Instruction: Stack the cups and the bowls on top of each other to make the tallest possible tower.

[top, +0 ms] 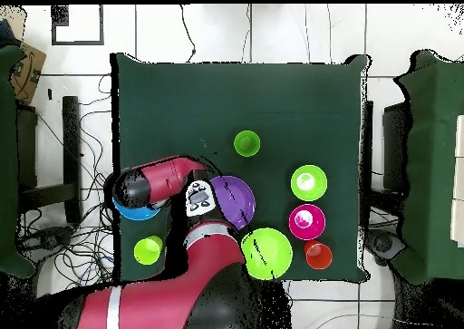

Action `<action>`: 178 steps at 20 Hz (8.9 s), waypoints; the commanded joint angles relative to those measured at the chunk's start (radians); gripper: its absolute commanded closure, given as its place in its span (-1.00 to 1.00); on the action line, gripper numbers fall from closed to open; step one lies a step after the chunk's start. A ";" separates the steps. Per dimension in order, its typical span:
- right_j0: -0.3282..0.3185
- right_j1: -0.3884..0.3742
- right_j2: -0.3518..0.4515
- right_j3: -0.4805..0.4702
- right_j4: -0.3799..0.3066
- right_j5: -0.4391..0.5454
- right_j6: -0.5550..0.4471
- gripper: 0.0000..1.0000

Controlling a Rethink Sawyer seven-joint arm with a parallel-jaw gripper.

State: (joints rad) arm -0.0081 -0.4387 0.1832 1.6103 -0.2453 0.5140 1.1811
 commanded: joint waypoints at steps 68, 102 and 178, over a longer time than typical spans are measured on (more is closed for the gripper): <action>-0.214 -0.196 0.111 -0.269 -0.077 0.499 -0.307 1.00; -0.475 -0.076 0.334 -0.508 -0.144 0.840 -0.560 1.00; -0.624 0.075 0.471 -0.593 -0.290 0.865 -0.685 1.00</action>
State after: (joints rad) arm -0.6329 -0.3840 0.6243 1.0321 -0.4713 1.3260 0.7890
